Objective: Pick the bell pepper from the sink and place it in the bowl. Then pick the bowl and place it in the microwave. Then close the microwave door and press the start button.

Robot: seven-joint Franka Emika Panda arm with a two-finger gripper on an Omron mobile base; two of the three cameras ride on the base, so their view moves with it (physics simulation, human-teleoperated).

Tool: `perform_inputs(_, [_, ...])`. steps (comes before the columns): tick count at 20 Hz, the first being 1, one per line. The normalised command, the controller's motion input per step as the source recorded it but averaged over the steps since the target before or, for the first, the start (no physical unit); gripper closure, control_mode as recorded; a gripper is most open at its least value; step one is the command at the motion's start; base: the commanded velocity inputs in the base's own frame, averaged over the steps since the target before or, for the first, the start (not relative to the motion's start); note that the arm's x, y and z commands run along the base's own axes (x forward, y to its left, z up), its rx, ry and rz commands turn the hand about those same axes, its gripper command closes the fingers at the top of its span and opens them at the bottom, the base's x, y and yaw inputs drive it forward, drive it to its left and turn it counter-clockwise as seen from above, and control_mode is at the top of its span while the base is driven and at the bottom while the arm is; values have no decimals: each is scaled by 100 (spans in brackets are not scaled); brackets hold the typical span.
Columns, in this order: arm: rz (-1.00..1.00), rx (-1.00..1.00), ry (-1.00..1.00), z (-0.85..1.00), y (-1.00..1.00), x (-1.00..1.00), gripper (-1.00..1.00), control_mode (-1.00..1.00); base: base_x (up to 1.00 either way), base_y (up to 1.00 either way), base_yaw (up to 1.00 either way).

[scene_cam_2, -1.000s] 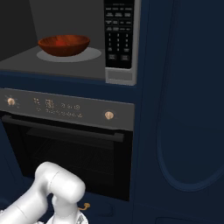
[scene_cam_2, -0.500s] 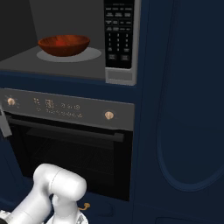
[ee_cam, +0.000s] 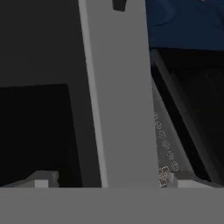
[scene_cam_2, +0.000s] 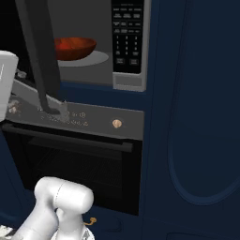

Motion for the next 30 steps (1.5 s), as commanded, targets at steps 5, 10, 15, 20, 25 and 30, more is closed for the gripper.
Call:
perform_inputs(5, [36,22,3,0,-28,95,-100,-100,0,0,0])
perform_inputs(10, [33,21,6,0,-16,86,-100,-100,0,0,0])
perform_inputs(15, [27,21,13,14,-7,55,-100,-100,0,0,0])
perform_inputs(20, [23,21,17,3,0,60,-100,-100,0,0,0])
perform_inputs(25, [20,18,16,0,0,49,-100,-100,0,0,0])
perform_inputs(30, [11,3,-15,0,-23,-81,-100,-100,0,0,0])
